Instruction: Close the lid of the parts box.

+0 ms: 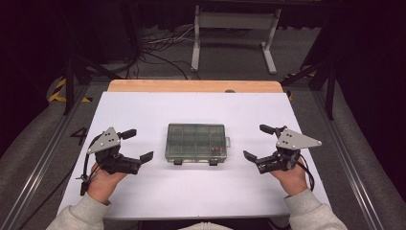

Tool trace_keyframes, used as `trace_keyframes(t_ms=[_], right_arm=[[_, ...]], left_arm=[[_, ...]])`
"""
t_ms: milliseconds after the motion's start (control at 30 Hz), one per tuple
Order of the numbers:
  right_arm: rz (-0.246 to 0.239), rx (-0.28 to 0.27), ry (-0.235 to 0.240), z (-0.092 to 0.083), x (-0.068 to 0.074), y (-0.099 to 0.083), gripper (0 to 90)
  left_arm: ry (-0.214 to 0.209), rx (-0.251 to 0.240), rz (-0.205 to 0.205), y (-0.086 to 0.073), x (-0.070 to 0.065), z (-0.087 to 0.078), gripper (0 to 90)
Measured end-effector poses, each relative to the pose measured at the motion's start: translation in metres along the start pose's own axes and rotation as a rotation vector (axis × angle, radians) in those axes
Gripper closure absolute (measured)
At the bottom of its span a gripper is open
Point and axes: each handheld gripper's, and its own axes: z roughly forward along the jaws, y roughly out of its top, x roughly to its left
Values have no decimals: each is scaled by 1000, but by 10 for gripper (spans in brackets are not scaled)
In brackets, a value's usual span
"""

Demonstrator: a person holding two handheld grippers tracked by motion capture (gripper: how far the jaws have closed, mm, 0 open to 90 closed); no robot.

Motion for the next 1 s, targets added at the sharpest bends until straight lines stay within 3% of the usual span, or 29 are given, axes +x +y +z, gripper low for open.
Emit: trace_keyframes(t_ms=[233, 433, 767, 1000], right_arm=[[15, -10, -42, -8, 0, -16, 4], [42, -30, -43, -12, 0, -28, 2], [46, -28, -66, -16, 4, -45, 1], [92, -61, -55, -17, 6, -58, 2]], left_arm=[[57, -23, -11, -17, 0, -7, 5], [76, -11, -14, -28, 2, -9, 5], [92, -27, -34, -49, 2, -10, 5], [95, -10, -43, -58, 4, -9, 6]])
